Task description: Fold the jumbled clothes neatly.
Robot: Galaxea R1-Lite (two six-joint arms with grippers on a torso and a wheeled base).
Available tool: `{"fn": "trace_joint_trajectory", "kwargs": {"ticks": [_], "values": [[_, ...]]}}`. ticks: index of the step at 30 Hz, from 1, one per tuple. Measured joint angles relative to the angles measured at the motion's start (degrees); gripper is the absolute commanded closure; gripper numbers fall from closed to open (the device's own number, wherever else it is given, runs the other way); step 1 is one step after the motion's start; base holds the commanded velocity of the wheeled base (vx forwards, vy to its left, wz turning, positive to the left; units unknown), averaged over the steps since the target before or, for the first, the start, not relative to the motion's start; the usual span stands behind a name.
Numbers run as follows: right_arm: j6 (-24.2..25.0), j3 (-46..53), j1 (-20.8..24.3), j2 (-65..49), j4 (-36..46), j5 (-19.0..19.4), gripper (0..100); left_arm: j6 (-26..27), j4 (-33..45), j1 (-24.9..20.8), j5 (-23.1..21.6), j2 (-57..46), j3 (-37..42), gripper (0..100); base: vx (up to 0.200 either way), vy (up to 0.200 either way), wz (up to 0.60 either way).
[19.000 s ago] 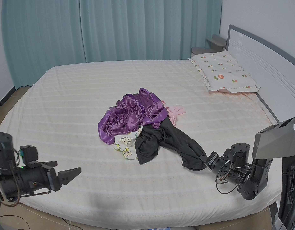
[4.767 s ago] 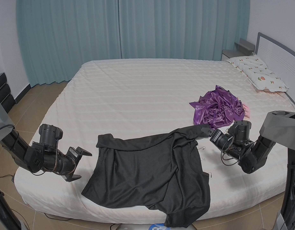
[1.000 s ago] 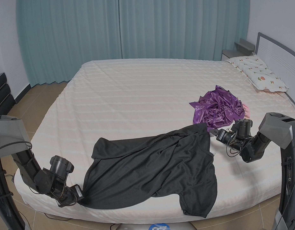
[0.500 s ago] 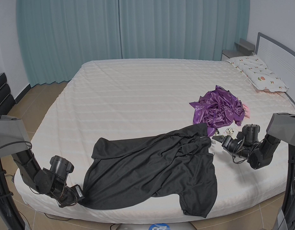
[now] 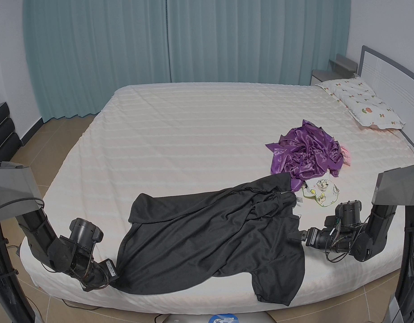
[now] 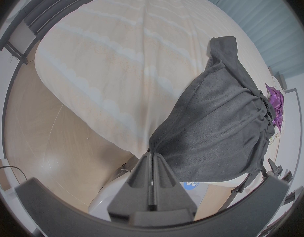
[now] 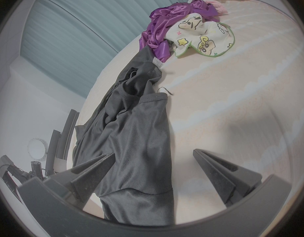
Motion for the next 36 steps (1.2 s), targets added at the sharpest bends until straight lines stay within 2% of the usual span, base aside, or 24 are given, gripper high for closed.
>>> {"fn": "trace_joint_trajectory", "kwargs": {"ticks": [1,6,12,29,36], "values": [[-0.02,0.09,0.41,0.02,-0.05,-0.16,100,0.0,0.0,0.0,0.02,0.0,0.0,100,0.0,0.0,0.0],[-0.62,0.0,2.43,0.52,0.41,-2.35,100,0.0,0.0,0.04,0.02,0.0,0.04,100,0.0,0.0,0.0],[-2.29,0.85,2.62,0.56,0.88,-2.6,100,-0.02,0.02,0.04,0.02,-0.01,0.04,100,0.0,0.0,0.0],[-16.73,11.28,-7.55,-3.74,1.78,-2.54,100,0.52,2.0,-0.44,1.8,-0.67,0.8,100,0.0,0.0,0.0],[-19.87,13.53,-10.13,-4.99,2.05,-2.57,100,0.69,4.68,-1.18,2.11,-0.89,0.59,100,0.0,0.0,0.0]]}}
